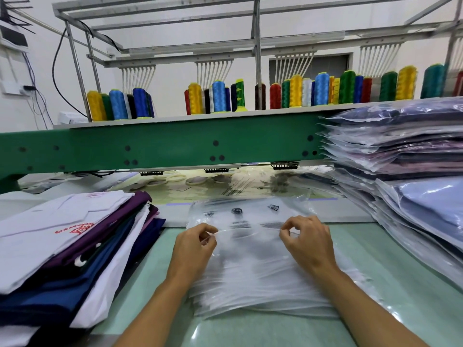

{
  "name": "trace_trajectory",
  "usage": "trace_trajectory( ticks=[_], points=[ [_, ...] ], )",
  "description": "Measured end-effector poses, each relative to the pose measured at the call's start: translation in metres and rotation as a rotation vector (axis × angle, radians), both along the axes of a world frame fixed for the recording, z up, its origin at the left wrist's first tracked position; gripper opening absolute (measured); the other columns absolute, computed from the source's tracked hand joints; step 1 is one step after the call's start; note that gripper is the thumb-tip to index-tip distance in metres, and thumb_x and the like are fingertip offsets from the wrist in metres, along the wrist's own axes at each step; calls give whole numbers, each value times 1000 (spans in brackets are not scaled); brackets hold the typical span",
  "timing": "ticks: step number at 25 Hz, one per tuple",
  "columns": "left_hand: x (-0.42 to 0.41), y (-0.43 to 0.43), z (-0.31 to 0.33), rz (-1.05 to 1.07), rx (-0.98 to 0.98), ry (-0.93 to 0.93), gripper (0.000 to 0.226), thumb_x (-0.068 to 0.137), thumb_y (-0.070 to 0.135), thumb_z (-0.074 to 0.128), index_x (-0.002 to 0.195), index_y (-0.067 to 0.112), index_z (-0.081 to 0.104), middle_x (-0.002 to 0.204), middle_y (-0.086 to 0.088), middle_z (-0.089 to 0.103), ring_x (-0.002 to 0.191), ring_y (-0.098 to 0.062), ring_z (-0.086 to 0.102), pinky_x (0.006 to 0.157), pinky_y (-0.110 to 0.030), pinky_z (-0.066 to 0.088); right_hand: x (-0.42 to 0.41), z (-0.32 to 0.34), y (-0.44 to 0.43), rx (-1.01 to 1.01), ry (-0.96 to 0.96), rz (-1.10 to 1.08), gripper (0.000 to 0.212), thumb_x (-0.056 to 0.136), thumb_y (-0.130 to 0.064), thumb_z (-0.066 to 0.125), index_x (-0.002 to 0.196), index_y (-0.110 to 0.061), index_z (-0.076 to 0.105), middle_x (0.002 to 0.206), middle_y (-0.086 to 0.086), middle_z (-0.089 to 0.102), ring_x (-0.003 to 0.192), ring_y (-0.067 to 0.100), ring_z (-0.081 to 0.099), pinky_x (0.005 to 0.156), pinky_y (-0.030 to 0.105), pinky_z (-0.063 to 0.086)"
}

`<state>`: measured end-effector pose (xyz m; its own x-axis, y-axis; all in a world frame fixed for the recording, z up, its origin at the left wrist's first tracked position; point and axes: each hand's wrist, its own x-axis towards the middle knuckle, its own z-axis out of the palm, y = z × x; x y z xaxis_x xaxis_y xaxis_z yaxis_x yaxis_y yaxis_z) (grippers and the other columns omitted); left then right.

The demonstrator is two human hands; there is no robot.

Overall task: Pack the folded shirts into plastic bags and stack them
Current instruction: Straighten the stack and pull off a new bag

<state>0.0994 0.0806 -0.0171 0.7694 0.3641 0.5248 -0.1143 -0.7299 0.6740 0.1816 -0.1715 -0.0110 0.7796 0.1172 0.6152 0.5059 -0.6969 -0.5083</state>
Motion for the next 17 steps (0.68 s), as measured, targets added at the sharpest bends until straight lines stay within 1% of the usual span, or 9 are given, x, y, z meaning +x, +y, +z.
trace_trajectory(
  ticks=[1, 3, 5, 6, 9, 11, 13, 15, 17],
  points=[
    [0, 0, -1, -9, 8, -1, 21, 90, 12, 69, 89, 32, 65, 73, 9, 68, 70, -1, 62, 60, -12, 45, 0, 0, 1, -18, -7, 14, 9, 84, -27, 65, 76, -30, 66, 80, -20, 65, 89, 9, 52, 82, 32, 30],
    [0, 1, -2, -4, 72, 5, 25, 91, 11, 69, 87, 32, 56, 73, 11, 65, 69, -3, 60, 59, -20, 48, 0, 1, 2, -28, -8, 28, 8, 85, -29, 65, 78, -30, 65, 78, -19, 63, 86, 7, 52, 81, 31, 28],
    [2, 2, -2, 18, 150, 22, 24, 92, 10, 70, 86, 32, 62, 75, 15, 67, 70, -2, 61, 65, -26, 53, 0, 1, 2, -31, -2, 23, 9, 86, -29, 64, 77, -29, 65, 76, -18, 63, 84, 8, 53, 82, 32, 30],
    [2, 3, -2, 15, 175, 30, 24, 93, 9, 69, 87, 33, 68, 78, 17, 69, 72, 0, 63, 68, -24, 53, 0, 1, 2, -41, 5, 20, 9, 86, -29, 64, 77, -29, 64, 75, -17, 63, 83, 9, 53, 82, 32, 32],
    [2, 5, -2, -20, 237, 108, 30, 94, 8, 66, 97, 36, 75, 94, 18, 71, 82, 4, 63, 76, -18, 52, -2, 1, 2, -72, 21, 17, 12, 85, -23, 62, 75, -30, 61, 73, -15, 62, 82, 11, 53, 84, 34, 39],
    [0, 7, -1, -22, 354, 211, 30, 94, 13, 66, 102, 41, 73, 105, 21, 68, 93, 0, 59, 80, -22, 48, -3, 1, 1, -73, 21, 24, 13, 85, -18, 61, 79, -29, 59, 75, -14, 61, 82, 13, 53, 85, 36, 41],
    [-2, 7, -2, -40, 453, 288, 33, 93, 18, 67, 111, 46, 69, 114, 27, 63, 107, 0, 53, 86, -22, 44, -4, 2, 1, -94, -16, 70, 18, 86, -10, 59, 86, -28, 55, 80, -12, 63, 83, 15, 55, 80, 35, 42],
    [-4, 7, -1, -52, 426, 302, 45, 92, 15, 64, 121, 49, 65, 110, 29, 59, 109, 3, 51, 88, -22, 43, -4, 2, 1, -132, -78, 144, 29, 84, 4, 56, 88, -24, 56, 80, -5, 64, 79, 20, 56, 69, 34, 41],
    [-6, 4, 3, -6, 295, 249, 56, 90, 7, 56, 123, 51, 64, 99, 28, 54, 92, 9, 54, 77, -17, 43, -3, 3, 3, -192, -119, 182, 40, 78, 16, 52, 83, -22, 64, 82, 0, 69, 83, 24, 59, 67, 34, 43]
  ],
)
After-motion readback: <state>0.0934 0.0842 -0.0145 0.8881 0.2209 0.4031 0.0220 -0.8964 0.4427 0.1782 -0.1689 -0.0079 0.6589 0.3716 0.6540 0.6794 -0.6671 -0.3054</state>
